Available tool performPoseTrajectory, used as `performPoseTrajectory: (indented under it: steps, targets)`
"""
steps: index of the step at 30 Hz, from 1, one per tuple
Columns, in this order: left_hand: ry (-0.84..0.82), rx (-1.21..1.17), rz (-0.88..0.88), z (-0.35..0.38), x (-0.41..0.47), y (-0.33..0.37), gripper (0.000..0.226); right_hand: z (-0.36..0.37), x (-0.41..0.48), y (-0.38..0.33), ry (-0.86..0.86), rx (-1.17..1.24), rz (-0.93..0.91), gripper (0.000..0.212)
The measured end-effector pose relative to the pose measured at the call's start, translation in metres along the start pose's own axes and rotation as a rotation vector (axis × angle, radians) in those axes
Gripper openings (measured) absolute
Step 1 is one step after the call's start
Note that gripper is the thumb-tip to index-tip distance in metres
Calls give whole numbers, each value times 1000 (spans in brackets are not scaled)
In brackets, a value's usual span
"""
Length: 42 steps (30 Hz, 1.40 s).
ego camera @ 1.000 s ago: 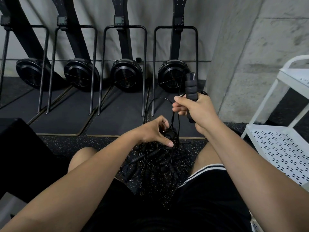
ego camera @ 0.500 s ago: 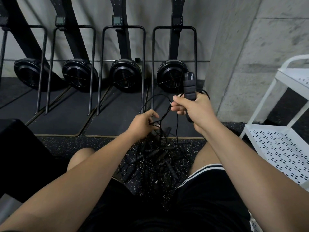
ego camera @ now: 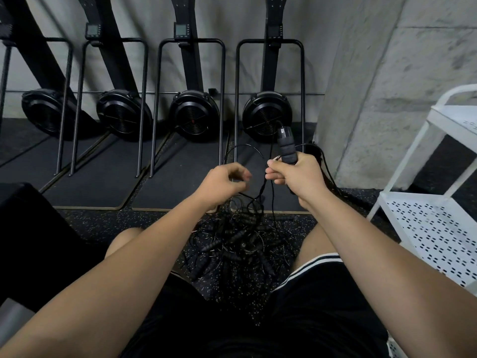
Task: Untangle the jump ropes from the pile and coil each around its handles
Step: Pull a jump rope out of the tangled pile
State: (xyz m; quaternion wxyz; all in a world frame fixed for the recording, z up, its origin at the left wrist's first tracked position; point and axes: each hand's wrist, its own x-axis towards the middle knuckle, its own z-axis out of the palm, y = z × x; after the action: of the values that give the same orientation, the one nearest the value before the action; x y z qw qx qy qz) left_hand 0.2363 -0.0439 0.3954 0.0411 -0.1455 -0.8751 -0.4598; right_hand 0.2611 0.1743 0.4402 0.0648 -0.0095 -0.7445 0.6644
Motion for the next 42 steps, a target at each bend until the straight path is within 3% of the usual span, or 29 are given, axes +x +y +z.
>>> performPoseTrajectory:
  steps: [3,7,9,12,15,19,28,34,42]
  targets:
    - [149,15,24,1,-6,18,5,1,1,2,-7,-24,-2,8]
    - [534,-90,167,1,-20,36,11,-2,5,1,19,-72,-15,8]
    - [585,-57,141,3,-21,37,11,-5,7,0,35,-82,-11,6]
    - [522,201,47,6,-14,32,24,-8,8,-2,24,-91,-8,5]
    - [409,332,133,11,-11,28,22,-6,6,-7,-33,-80,0,5]
    - [264,156,261,21,-10,36,24,-3,4,-12,-82,-78,-3,5]
    - [216,-79,158,35,-4,34,5,2,-1,-18,-92,-24,-5,9]
    - [121,39,82,28,-4,23,19,-3,-3,-23,-32,-21,-56,8]
    - [36,49,-81,21,-21,-13,21,-24,5,-56,75,110,-181,6]
